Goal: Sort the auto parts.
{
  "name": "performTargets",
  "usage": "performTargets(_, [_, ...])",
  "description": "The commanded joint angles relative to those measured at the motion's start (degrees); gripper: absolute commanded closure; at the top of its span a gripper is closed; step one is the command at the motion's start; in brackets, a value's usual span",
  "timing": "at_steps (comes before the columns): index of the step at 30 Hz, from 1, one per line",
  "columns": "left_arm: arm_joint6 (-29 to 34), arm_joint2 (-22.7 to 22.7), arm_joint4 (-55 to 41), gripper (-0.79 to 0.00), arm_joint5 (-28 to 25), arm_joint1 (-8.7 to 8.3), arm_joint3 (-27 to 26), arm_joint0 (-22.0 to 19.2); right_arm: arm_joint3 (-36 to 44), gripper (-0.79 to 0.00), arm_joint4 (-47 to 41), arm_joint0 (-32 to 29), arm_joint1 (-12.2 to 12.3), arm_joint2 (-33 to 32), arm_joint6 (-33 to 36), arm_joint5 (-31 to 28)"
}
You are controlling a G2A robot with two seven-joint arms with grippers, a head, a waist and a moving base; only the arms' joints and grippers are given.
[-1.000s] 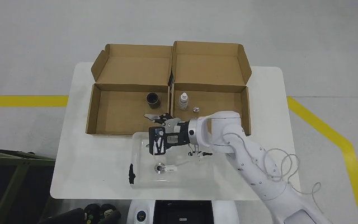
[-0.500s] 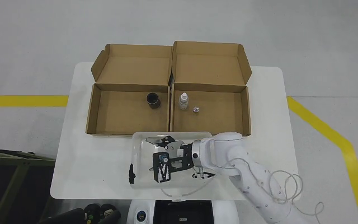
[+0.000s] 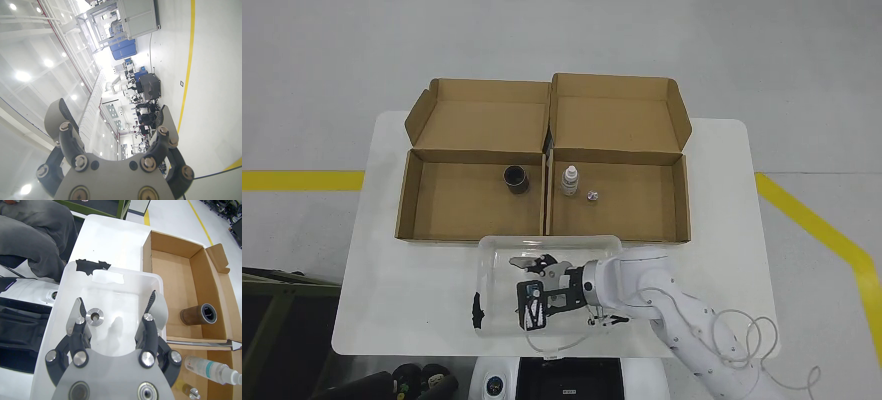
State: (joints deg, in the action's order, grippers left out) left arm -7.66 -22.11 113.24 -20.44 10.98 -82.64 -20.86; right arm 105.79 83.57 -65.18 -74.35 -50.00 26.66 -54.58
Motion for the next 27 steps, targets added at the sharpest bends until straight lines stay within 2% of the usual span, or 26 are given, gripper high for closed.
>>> performTargets(1, [0.0, 0.0, 0.0, -0.785, 0.0, 0.00, 0.0, 0.0, -0.4, -0.579, 0.3, -0.1, 0.2, 0.0, -0.1, 0.0])
performTargets(18, [0.0, 0.0, 0.0, -0.785, 0.0, 0.00, 0.0, 0.0, -5.8, -0.585, 2.5, 1.0, 0.5, 3.4, -1.8, 0.7])
performTargets(27, [0.0, 0.0, 0.0, -0.785, 0.0, 0.00, 0.0, 0.0, -9.2, -0.548, 3.5, 2.3, 0.3, 5.1, -2.6, 1.5])
